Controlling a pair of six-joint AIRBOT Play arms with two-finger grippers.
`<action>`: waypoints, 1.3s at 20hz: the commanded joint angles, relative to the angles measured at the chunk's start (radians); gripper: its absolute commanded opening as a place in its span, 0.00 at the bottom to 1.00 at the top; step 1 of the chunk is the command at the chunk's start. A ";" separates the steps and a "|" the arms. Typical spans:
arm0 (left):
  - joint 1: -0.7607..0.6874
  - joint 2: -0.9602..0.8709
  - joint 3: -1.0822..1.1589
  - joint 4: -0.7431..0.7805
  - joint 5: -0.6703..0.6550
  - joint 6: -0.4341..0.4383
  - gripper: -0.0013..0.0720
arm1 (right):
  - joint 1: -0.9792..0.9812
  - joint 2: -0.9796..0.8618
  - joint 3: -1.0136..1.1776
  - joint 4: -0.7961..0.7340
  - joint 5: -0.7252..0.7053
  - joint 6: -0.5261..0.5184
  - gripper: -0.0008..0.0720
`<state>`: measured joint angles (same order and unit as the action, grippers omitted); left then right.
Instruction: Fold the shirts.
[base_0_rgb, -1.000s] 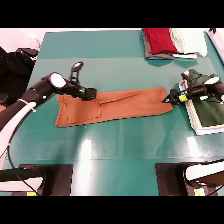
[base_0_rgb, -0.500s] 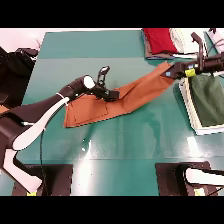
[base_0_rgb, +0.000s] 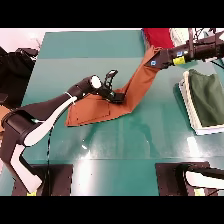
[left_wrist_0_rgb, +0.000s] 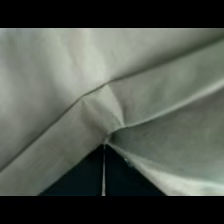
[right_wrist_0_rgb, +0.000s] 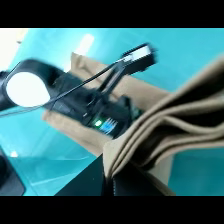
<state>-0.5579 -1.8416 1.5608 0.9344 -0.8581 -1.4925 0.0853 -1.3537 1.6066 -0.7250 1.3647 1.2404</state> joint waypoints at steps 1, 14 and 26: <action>0.057 0.047 0.049 0.045 -0.069 0.000 0.05 | 0.058 0.001 0.014 0.000 -0.014 0.014 0.03; 0.555 0.676 0.049 0.268 -0.129 0.002 0.05 | 0.658 -0.325 0.089 0.332 -0.536 -0.202 0.40; 0.572 0.689 0.046 0.262 -0.235 0.009 0.05 | 0.323 -0.132 -0.291 -0.120 -0.367 0.014 0.32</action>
<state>0.0120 -1.1545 1.6070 1.1973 -1.0786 -1.4845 0.5278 -1.5715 1.5040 -0.7368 0.9810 1.1725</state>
